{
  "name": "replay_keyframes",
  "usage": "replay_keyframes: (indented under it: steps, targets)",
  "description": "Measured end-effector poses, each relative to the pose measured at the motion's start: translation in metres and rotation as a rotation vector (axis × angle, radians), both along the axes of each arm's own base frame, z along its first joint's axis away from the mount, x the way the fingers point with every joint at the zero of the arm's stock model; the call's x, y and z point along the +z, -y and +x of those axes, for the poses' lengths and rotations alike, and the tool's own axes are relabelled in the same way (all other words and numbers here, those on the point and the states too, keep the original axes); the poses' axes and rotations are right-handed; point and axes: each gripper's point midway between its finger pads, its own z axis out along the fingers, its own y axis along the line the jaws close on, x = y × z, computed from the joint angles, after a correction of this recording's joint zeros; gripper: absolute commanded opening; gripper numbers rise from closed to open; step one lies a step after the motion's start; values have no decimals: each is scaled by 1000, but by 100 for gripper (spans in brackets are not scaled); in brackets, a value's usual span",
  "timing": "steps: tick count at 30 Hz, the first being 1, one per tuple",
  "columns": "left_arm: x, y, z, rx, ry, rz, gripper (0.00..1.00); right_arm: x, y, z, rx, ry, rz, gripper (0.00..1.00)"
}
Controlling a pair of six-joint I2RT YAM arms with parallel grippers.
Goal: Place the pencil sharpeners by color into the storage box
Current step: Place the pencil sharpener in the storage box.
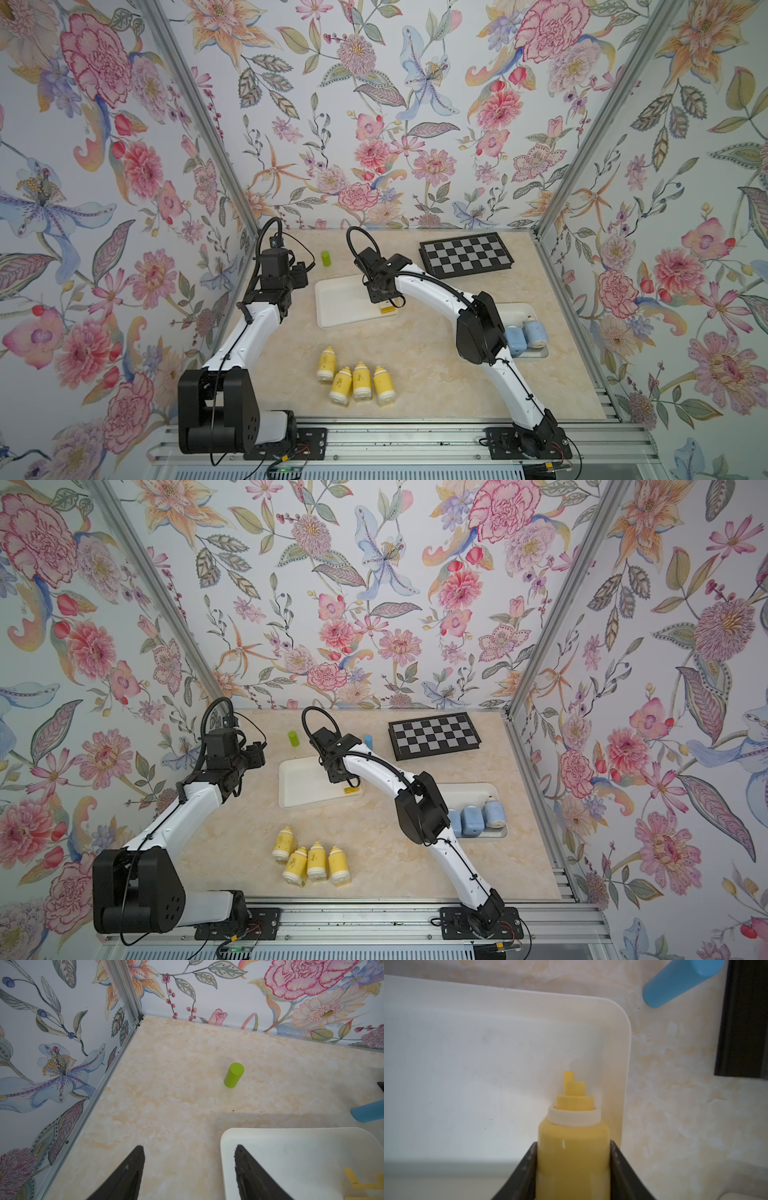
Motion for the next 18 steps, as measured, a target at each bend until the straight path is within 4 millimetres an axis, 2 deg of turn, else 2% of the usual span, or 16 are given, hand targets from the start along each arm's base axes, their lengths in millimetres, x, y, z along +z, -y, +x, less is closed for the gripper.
replay_keyframes:
  steps: [9, 18]
  targets:
    - [0, 0, 0, 0, 0, 0, 70, 0, 17, -2, -32, 7, 1, 34]
    - [0, 2, 0, -4, 0, 0, 71, -2, 18, -1, -34, 2, 21, 56]
